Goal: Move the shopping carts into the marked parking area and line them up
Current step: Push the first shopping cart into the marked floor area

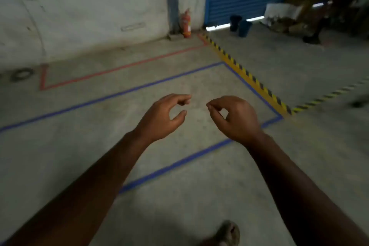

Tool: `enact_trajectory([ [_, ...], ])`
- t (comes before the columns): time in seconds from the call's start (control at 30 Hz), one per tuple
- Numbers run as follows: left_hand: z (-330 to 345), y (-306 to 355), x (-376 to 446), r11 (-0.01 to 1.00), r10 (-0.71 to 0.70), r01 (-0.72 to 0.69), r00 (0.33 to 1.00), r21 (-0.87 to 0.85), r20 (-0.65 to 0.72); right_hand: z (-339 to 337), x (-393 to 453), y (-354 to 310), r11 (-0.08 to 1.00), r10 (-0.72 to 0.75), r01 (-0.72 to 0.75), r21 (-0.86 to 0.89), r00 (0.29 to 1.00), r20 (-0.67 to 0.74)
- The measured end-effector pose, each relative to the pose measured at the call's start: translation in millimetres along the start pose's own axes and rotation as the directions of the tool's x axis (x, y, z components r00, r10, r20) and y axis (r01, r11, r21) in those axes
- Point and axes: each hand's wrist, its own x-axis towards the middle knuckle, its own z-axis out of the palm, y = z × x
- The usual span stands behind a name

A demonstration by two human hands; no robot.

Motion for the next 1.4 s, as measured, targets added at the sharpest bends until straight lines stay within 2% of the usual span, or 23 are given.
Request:
enact_trajectory([
  [0.13, 97, 28, -9, 0.993, -0.03, 0.048, 0.986, -0.112, 0.164, -32, -94, 49, 0.956, 0.283, -0.283, 0.073, 0.959, 0.013],
  [0.27, 201, 71, 15, 0.98, 0.069, -0.002, 0.941, -0.199, 0.331, -73, -149, 114, 0.868, 0.493, -0.496, 0.029, 0.868, 0.058],
  [0.43, 319, 119, 46, 0.965, 0.14, -0.011, 0.867, -0.262, 0.478, -142, -224, 196, 0.742, 0.67, -0.67, 0.027, 0.742, -0.006],
  [0.53, 378, 161, 58, 0.944, 0.2, -0.02, 0.829, -0.33, 0.523, -184, -271, 221, 0.664, 0.747, -0.744, 0.077, 0.654, -0.12],
  [0.7, 465, 232, 76, 0.9, 0.204, 0.076, 0.797, -0.43, 0.568, -240, -321, 261, 0.534, 0.829, -0.816, 0.221, 0.454, -0.325],
  [1.0, 641, 310, 158, 0.848, 0.331, 0.05, 0.727, -0.527, 0.602, -327, -365, 367, 0.357, 0.849, -0.877, 0.322, 0.16, -0.504],
  [1.27, 798, 377, 258, 0.791, 0.356, 0.151, 0.674, -0.592, 0.647, -421, -364, 497, 0.266, 0.849, -0.901, 0.343, 0.051, -0.525],
  [1.4, 855, 422, 302, 0.771, 0.406, 0.175, 0.607, -0.612, 0.684, -471, -374, 543, 0.266, 0.811, -0.911, 0.315, 0.035, -0.584],
])
